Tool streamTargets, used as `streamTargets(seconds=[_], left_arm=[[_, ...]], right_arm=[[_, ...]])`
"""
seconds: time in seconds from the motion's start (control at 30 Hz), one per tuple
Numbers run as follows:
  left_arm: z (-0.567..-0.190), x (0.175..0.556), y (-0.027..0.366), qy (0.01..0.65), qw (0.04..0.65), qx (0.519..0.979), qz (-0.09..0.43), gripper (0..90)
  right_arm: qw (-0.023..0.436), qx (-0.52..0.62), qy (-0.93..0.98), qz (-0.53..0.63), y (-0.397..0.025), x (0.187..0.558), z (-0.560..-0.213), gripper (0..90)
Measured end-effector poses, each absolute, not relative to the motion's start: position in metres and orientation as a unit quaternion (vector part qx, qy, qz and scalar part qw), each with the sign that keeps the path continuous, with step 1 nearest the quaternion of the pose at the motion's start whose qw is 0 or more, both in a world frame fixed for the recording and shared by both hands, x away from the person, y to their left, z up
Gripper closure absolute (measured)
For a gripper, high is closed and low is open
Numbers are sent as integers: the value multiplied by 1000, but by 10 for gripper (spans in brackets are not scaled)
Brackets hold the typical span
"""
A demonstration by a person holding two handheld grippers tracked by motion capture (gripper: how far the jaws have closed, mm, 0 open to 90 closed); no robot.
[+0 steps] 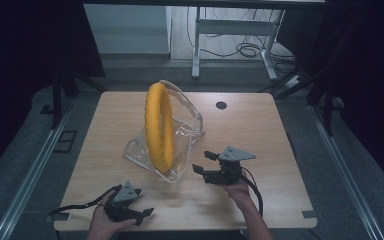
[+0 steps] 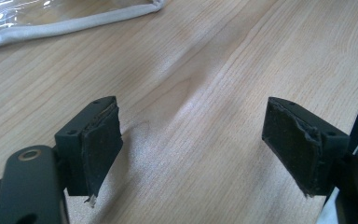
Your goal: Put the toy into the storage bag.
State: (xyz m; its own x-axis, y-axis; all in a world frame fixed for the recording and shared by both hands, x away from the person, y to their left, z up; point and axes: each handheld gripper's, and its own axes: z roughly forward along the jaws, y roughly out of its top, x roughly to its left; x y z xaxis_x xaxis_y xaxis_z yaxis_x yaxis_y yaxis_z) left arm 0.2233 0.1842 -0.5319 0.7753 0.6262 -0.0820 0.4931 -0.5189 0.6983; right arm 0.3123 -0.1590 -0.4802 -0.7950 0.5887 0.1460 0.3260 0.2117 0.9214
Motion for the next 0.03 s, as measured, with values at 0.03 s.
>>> streamTargets(seconds=[0.03], left_arm=[[-532, 223, 184, 323, 370, 866, 91, 195]], right_arm=[[121, 296, 771, 550, -159, 312, -481, 297]])
